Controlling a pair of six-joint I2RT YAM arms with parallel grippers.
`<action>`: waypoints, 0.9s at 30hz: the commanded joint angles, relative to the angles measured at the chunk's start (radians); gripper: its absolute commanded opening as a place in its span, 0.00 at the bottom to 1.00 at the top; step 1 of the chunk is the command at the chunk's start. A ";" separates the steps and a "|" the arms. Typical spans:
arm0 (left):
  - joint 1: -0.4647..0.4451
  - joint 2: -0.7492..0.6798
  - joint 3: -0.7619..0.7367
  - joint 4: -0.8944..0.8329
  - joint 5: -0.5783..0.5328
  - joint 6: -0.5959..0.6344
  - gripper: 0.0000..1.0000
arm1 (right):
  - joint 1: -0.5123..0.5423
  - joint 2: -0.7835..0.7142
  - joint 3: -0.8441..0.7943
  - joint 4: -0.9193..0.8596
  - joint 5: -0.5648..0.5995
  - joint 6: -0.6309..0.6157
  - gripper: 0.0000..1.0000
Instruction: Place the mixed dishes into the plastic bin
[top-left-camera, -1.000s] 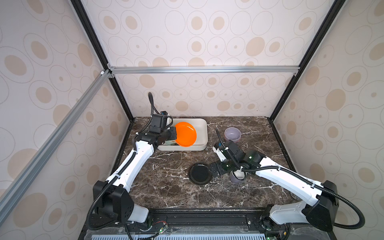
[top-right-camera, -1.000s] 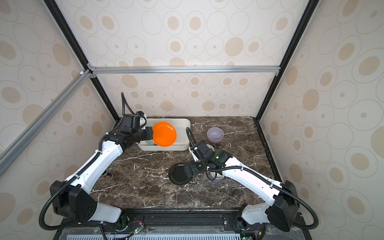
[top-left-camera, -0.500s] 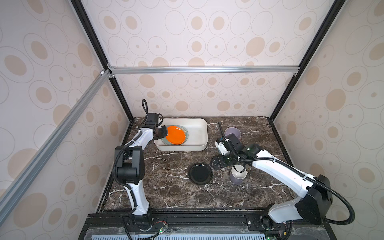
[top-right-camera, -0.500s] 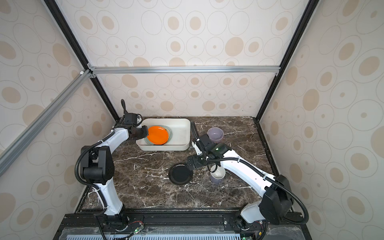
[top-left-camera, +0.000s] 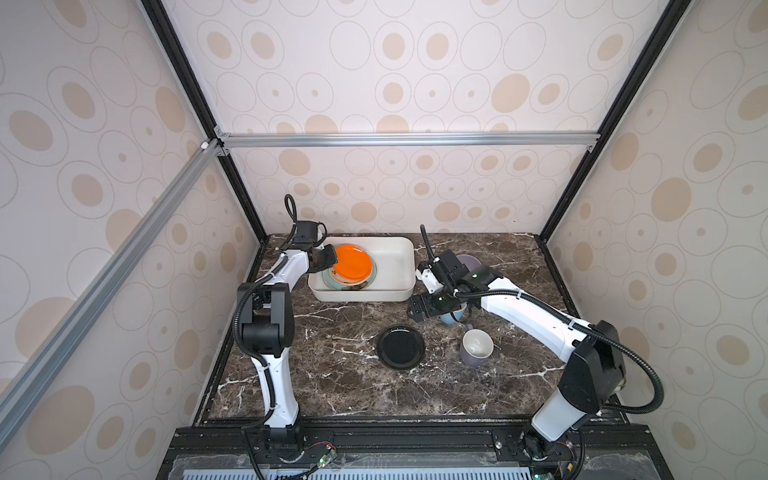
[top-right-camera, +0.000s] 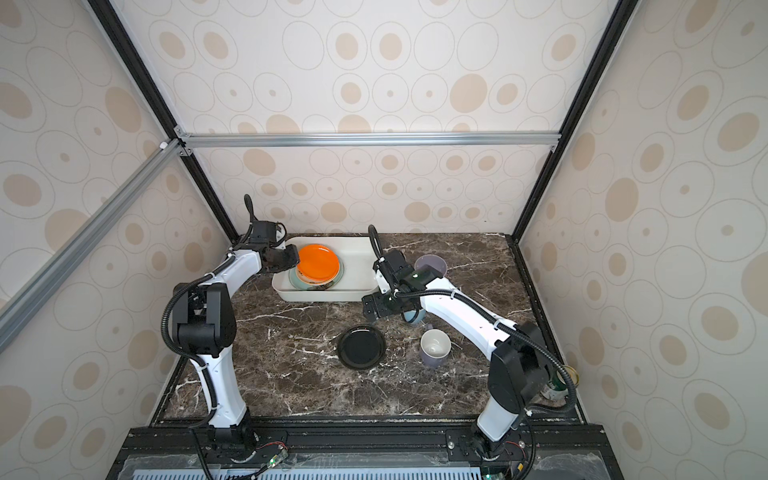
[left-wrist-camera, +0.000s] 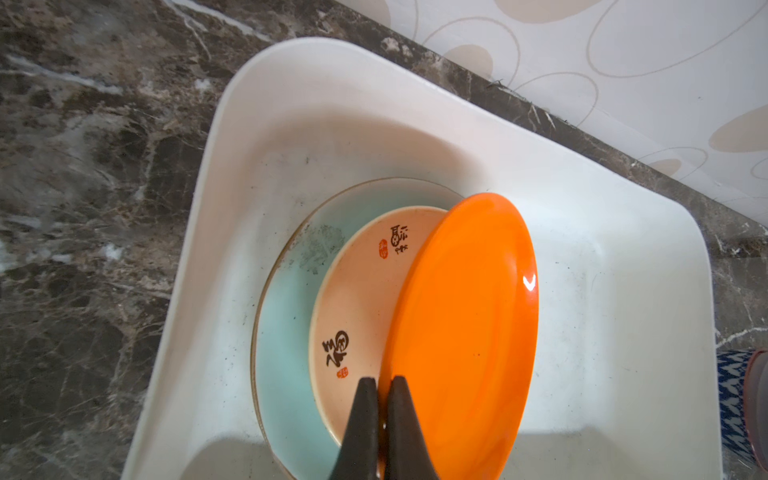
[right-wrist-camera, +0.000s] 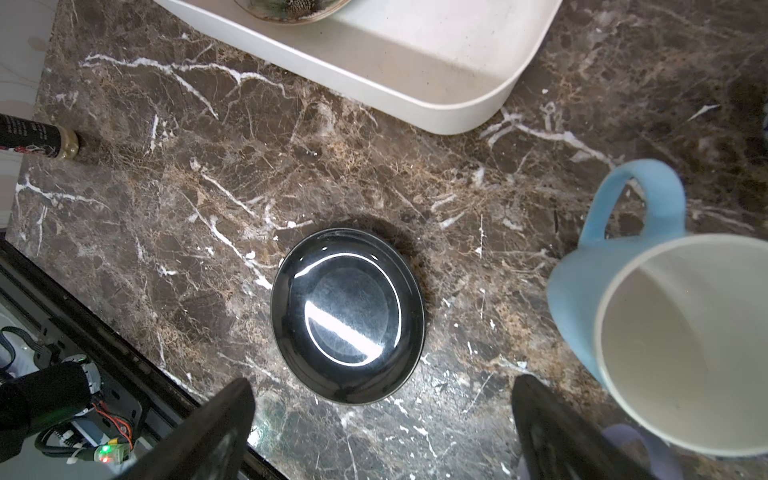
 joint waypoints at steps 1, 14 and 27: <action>0.007 0.037 0.053 0.012 0.006 -0.012 0.00 | -0.012 0.075 0.117 -0.028 -0.023 -0.032 1.00; 0.007 0.073 0.059 -0.003 -0.010 -0.008 0.17 | -0.015 0.264 0.364 -0.068 -0.104 -0.067 1.00; 0.001 0.012 0.043 -0.024 -0.035 -0.009 0.23 | -0.014 0.229 0.331 -0.071 -0.103 -0.062 1.00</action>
